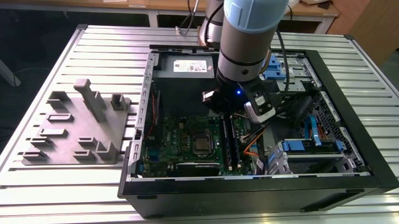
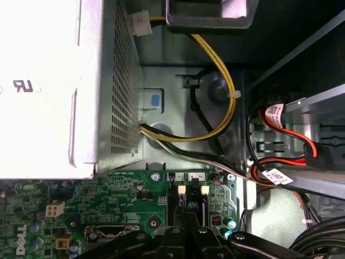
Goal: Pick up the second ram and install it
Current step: 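Press down the second ram until it locks into place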
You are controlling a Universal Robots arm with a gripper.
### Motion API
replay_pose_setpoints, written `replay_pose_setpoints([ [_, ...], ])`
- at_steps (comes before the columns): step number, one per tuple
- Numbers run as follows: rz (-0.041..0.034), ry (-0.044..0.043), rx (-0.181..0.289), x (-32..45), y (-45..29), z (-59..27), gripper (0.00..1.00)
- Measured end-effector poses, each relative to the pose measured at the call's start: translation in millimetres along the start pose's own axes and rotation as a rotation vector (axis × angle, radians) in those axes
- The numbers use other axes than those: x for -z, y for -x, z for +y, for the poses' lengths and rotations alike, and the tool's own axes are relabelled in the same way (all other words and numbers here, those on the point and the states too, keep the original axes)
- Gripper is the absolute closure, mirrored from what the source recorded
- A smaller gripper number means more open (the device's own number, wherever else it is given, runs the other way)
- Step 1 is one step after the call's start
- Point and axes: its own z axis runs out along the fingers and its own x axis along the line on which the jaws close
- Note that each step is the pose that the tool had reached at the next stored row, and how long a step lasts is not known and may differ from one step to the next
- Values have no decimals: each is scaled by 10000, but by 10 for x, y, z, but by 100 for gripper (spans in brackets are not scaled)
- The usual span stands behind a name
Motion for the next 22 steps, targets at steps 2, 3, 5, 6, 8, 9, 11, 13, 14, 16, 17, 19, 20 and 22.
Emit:
replay_pose_setpoints([
  [2,2,-6,0,3,0,0,93],
  [3,3,-11,1,4,0,-3,93],
  [5,2,-15,1,6,1,-17,93],
  [6,1,-22,1,6,0,-25,93],
  [8,2,-41,2,9,1,-51,93],
  [9,2,-47,3,11,1,-69,93],
  [11,1,-62,3,15,2,-108,93],
  [13,1,-77,3,19,3,-146,93],
  [14,1,-86,4,22,3,-166,93],
  [16,2,-100,4,27,4,-210,93],
  [17,1,-104,4,30,4,-234,93],
  [19,0,-112,4,35,5,-285,93],
  [20,1,-117,5,38,5,-309,93],
  [22,1,-126,6,44,6,-354,93],
])
